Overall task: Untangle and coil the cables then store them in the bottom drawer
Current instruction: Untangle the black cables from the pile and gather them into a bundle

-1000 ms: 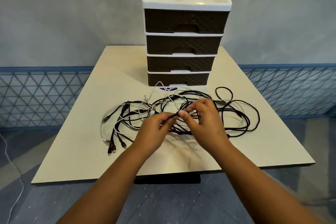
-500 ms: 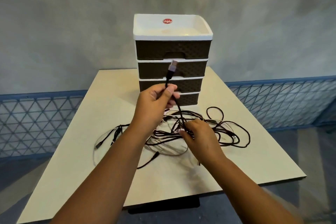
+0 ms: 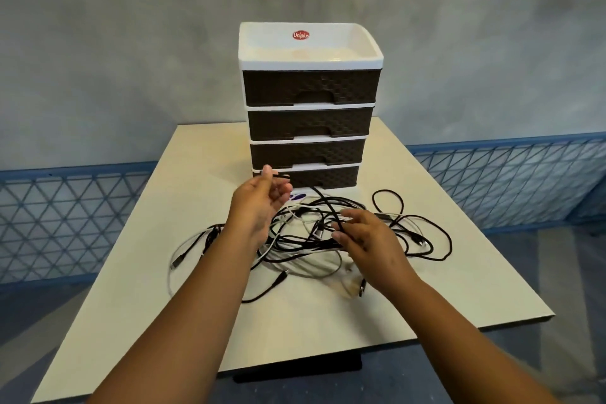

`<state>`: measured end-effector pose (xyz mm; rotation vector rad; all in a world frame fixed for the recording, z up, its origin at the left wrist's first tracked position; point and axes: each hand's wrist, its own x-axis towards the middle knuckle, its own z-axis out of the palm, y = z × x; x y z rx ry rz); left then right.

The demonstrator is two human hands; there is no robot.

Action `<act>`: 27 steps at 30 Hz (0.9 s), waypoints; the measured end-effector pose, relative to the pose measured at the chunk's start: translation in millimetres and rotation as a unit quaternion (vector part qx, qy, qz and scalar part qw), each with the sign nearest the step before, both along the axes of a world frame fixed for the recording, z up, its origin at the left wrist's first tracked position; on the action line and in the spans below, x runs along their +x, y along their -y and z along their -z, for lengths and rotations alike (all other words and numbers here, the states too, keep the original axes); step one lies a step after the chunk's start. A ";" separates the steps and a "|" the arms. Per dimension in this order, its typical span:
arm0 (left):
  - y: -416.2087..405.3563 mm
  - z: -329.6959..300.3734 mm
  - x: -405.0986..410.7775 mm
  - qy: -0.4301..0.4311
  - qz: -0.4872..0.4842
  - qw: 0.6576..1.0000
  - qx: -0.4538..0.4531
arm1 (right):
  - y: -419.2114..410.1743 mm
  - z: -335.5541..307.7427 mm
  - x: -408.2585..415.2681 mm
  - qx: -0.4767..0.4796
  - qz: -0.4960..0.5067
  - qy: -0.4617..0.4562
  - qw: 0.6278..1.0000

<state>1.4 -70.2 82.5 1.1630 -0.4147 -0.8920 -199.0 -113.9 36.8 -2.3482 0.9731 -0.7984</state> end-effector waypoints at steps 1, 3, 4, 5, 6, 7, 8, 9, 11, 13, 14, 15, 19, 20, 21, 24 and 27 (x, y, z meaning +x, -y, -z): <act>-2.6 5.0 -5.6 0.005 0.031 1.000 0.004 | -0.1 -4.2 -0.1 -0.023 0.001 -0.001 1.000; -10.1 13.0 -23.3 0.048 0.104 0.993 -0.008 | 0.7 -14.7 0.4 -0.105 0.017 -0.001 0.994; -14.6 17.8 -32.7 0.094 0.139 0.986 -0.016 | 0.8 -22.2 0.4 -0.132 0.025 -0.004 0.991; -19.4 22.2 -41.7 0.153 0.173 0.973 -0.021 | 0.7 -31.6 0.1 -0.129 0.031 -0.011 0.991; -21.8 29.9 -47.5 0.223 0.207 0.952 -0.025 | 0.9 -41.7 0.1 -0.107 0.033 -0.022 0.993; -20.7 39.7 -51.6 0.296 0.237 0.925 -0.032 | 1.5 -51.2 0.7 -0.081 0.032 -0.032 0.996; -17.5 49.8 -53.8 0.381 0.247 0.891 -0.029 | 2.2 -60.1 1.0 -0.062 0.031 -0.033 0.997; -13.6 58.5 -54.1 0.466 0.238 0.852 -0.027 | 1.9 -69.1 1.2 -0.048 0.031 -0.024 0.998; -5.4 68.5 -52.9 0.588 0.179 0.789 -0.020 | 0.3 -87.1 1.0 -0.006 0.030 0.026 0.999; 0.9 71.2 -52.1 0.633 0.130 0.763 -0.013 | 0.1 -104.5 -0.7 0.042 0.025 0.087 0.995; 2.4 71.6 -52.4 0.642 0.114 0.758 -0.001 | 0.4 -113.8 -2.0 0.059 0.019 0.117 0.991; 3.5 72.1 -52.9 0.643 0.105 0.758 0.013 | 1.3 -123.1 -3.6 0.070 0.010 0.148 0.986; 9.5 69.6 -55.3 0.649 0.107 0.748 0.091 | 1.6 -156.4 -11.0 0.095 -0.034 0.266 0.959; 11.2 66.3 -57.6 0.662 0.117 0.730 0.120 | 1.2 -161.8 -12.7 0.097 -0.046 0.284 0.953; 12.0 60.7 -61.1 0.674 0.127 0.713 0.149 | 0.6 -166.2 -13.9 0.099 -0.058 0.296 0.948; 10.6 42.5 -77.6 0.668 0.113 0.715 0.169 | -0.9 -173.2 -14.0 0.109 -0.090 0.310 0.940; 11.8 29.8 -95.8 0.660 0.052 0.744 0.089 | 2.0 -172.3 -12.7 0.127 -0.092 0.315 0.936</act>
